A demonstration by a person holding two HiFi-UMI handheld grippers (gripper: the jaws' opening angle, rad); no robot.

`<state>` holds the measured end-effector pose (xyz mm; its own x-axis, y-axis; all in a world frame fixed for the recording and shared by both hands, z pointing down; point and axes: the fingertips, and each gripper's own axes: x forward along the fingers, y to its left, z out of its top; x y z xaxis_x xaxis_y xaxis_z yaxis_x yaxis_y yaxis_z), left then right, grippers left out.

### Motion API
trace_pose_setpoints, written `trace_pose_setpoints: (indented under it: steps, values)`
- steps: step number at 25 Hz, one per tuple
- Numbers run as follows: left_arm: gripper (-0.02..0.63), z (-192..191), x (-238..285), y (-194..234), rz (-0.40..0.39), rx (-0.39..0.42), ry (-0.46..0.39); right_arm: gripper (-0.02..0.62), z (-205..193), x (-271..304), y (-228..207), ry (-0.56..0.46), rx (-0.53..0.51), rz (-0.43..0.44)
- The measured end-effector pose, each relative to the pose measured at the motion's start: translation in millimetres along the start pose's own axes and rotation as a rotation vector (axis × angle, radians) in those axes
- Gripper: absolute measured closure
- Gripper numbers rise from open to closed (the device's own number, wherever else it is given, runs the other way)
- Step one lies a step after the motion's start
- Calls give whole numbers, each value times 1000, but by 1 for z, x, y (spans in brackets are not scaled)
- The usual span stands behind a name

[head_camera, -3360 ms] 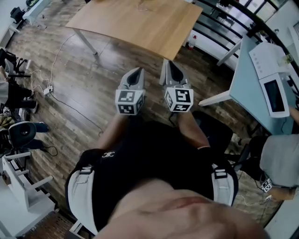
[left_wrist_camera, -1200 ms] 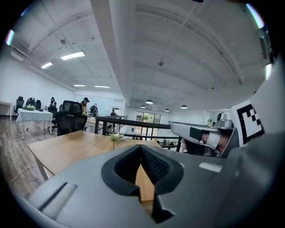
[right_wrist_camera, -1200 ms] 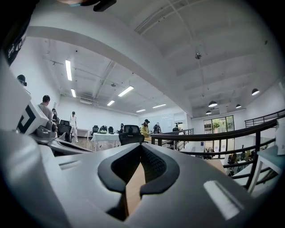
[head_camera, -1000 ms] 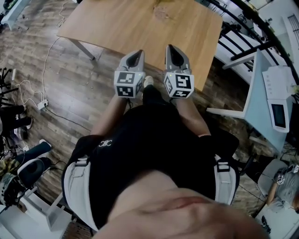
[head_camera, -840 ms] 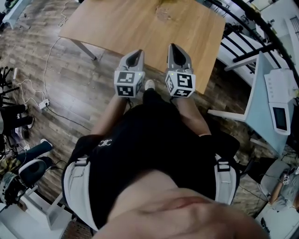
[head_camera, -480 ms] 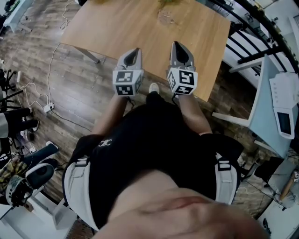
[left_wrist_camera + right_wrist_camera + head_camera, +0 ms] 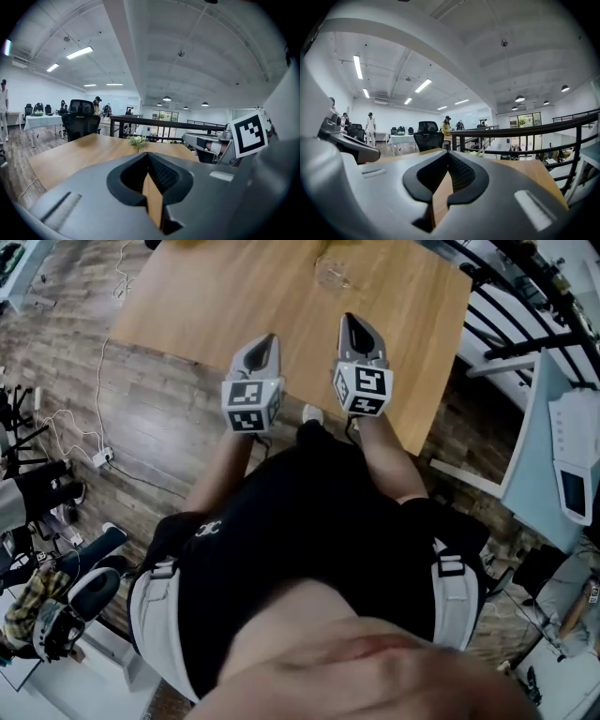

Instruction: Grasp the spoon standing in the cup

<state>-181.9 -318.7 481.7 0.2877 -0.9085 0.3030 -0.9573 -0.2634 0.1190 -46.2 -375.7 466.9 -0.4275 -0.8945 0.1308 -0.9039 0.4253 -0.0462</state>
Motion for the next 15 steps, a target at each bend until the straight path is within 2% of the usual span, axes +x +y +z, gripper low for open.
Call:
trace_pose_setpoints:
  steps: [7, 15]
  values:
    - [594, -4, 55, 25, 37, -13, 51, 595, -20, 67, -31, 48, -17, 4]
    - [594, -22, 95, 45, 81, -35, 127, 595, -66, 133, -60, 167, -14, 12]
